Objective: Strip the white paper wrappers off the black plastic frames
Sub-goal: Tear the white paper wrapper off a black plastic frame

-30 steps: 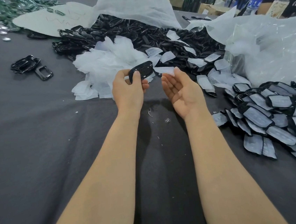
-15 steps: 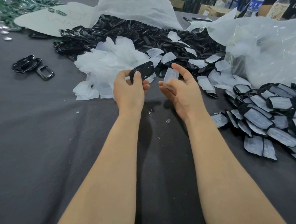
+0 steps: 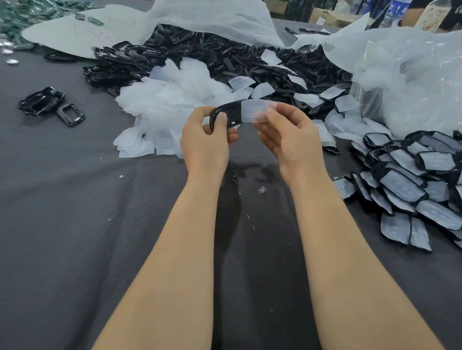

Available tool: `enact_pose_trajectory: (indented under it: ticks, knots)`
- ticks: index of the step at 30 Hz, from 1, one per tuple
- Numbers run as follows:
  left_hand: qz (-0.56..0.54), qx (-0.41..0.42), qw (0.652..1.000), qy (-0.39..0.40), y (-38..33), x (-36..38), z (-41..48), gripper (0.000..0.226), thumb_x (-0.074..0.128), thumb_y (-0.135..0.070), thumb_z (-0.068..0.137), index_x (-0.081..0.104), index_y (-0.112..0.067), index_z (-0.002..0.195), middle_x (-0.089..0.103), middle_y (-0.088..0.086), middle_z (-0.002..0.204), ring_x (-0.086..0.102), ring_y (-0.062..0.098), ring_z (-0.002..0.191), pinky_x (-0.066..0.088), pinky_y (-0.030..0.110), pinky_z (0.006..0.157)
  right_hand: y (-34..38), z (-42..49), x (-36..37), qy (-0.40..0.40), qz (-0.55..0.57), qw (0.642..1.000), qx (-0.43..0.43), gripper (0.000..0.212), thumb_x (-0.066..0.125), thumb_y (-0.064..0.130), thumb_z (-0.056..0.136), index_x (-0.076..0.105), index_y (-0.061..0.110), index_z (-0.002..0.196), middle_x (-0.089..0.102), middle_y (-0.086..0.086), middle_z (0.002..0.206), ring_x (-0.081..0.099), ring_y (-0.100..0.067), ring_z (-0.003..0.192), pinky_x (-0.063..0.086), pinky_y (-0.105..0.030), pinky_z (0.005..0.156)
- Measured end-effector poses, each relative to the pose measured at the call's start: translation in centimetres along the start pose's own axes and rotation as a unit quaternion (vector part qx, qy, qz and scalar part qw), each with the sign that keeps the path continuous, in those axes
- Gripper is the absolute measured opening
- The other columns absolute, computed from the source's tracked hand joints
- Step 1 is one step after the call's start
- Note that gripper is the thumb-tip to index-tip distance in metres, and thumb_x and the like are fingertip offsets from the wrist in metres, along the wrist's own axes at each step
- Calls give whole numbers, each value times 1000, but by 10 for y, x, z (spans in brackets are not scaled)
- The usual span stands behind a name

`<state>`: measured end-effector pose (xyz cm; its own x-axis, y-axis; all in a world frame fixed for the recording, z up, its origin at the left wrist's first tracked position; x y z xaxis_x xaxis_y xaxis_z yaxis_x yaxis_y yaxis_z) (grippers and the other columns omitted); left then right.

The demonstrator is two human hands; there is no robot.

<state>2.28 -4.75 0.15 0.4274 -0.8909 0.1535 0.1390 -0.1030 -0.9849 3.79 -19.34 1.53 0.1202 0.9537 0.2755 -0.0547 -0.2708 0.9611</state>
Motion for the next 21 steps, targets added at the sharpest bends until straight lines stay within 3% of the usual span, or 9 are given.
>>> enact_pose_trajectory:
  ticks: [6,11,14,21]
  knots:
    - [-15,3,999,50,-5,7,-4,7,54,-13,96,57,-19,98,66,-2,65,63,2,54,54,18,59,-2,-3,6,21,8,1000,13,13,66,17,89,68,24,78,66,11,78,58,-3,76,46,-21,72]
    - [-49,-2,993,111,-8,17,-9,7,56,-11,95,58,-12,102,68,-3,63,65,4,56,54,17,59,3,-3,8,-18,-27,997,-67,16,62,8,91,66,19,80,63,2,74,56,-10,73,49,-20,68]
    - [-56,-2,992,116,-9,17,-9,8,57,-12,95,57,-10,103,69,1,68,65,5,57,54,18,59,7,-4,8,-30,-66,991,-116,17,61,5,91,64,19,81,63,0,74,58,-14,74,51,-27,72]
    - [-52,11,990,130,-11,19,-11,9,53,-9,96,56,-18,94,69,4,71,66,6,58,56,19,61,8,-5,4,-54,-92,984,-144,17,60,2,90,56,18,86,61,0,77,59,-14,73,53,-35,76]
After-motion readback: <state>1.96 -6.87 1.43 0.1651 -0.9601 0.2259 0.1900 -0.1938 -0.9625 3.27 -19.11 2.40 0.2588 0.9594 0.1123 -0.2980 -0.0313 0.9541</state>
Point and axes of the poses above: each hand's wrist, its own z-axis towards the middle knuckle, its own x-axis out of the palm, y = z × x, the point moved 6 cm from there along z, towards the middle knuckle
